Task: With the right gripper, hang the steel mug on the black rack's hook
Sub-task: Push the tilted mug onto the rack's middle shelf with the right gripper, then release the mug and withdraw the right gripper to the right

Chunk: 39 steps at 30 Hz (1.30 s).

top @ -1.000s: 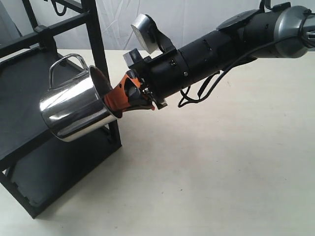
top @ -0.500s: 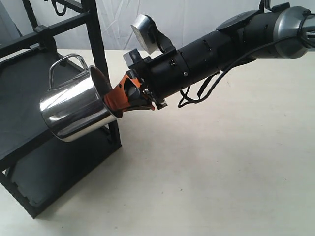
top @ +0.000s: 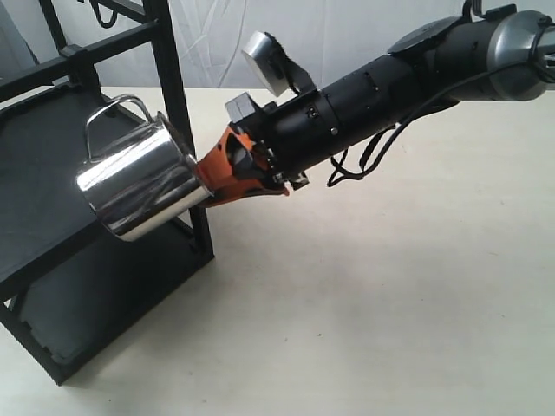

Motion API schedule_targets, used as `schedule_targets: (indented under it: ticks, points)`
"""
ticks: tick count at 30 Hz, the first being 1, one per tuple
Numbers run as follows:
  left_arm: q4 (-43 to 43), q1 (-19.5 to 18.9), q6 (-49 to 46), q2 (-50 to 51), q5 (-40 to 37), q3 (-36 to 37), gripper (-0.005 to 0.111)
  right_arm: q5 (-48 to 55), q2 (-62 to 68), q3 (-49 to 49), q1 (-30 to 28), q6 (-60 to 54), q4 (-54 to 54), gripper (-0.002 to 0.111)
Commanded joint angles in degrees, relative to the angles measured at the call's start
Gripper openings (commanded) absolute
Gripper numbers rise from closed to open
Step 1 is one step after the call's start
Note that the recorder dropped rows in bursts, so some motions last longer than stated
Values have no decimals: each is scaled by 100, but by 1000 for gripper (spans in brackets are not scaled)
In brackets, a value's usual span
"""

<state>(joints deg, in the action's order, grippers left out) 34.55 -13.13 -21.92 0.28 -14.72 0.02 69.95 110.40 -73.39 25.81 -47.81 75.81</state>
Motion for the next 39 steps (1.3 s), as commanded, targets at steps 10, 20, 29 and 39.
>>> schedule_targets:
  ticks: [10,20,29,39]
  points:
    - [-54,5,11,-28,45,-2,2,2,-829,4,-1442,10,-927,35]
    - [-122,5,11,-28,32,-2,2,-638,-2163,4,-1714,758,-3442,-1]
    - [-122,5,11,-28,32,-2,2,-2202,-4659,1677,-1714,880,-3793,-1]
    - [-122,5,11,-28,32,-2,2,-3961,-6817,3544,-1714,1669,-3786,-1]
